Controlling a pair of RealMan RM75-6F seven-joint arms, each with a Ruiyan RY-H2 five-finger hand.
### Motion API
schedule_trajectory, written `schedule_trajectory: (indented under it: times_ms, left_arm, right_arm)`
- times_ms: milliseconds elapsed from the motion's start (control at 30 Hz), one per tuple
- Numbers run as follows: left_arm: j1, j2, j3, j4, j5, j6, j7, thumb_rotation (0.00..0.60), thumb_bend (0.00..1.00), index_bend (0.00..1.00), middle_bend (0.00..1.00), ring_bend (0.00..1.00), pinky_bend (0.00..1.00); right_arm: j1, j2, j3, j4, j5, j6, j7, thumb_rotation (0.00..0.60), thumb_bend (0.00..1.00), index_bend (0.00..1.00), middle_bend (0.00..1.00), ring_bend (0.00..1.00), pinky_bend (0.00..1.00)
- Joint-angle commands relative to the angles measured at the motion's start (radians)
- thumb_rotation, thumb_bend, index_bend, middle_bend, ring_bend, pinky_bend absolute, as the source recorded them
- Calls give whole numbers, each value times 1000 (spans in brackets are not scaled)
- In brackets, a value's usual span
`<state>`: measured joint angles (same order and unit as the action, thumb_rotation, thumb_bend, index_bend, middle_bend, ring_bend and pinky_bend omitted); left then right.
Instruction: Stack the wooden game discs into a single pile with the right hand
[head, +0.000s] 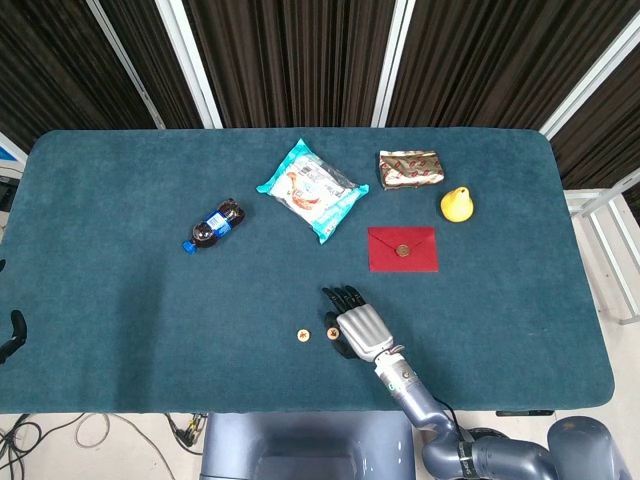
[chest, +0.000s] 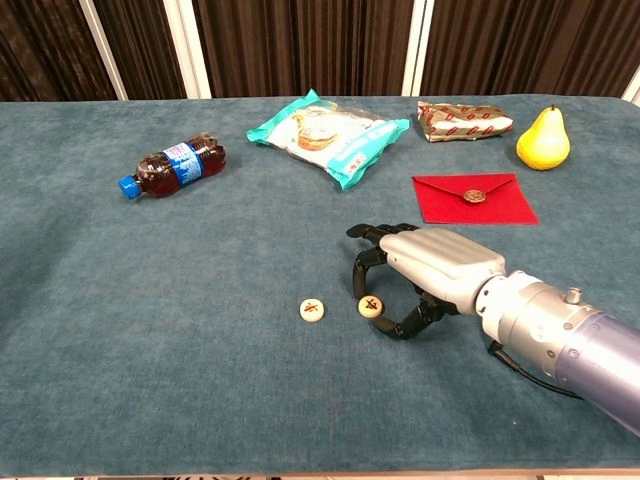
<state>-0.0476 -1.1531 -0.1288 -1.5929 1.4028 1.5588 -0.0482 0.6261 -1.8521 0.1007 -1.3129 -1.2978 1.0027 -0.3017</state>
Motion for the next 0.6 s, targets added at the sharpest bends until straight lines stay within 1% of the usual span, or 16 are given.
schedule_trajectory:
  times_ms: [33, 600]
  left_arm:
    - [0, 0, 0, 0, -1, 0, 0, 600, 582, 79, 0, 0, 0]
    - [-1, -1, 2, -2, 3, -1, 5, 600, 581, 83, 0, 0, 0]
  right_arm:
    - [0, 0, 1, 1, 1, -1, 0, 600, 439, 462, 0, 0, 0]
    - [-1, 3, 7, -1, 11, -13, 1, 600, 439, 511, 0, 0, 0]
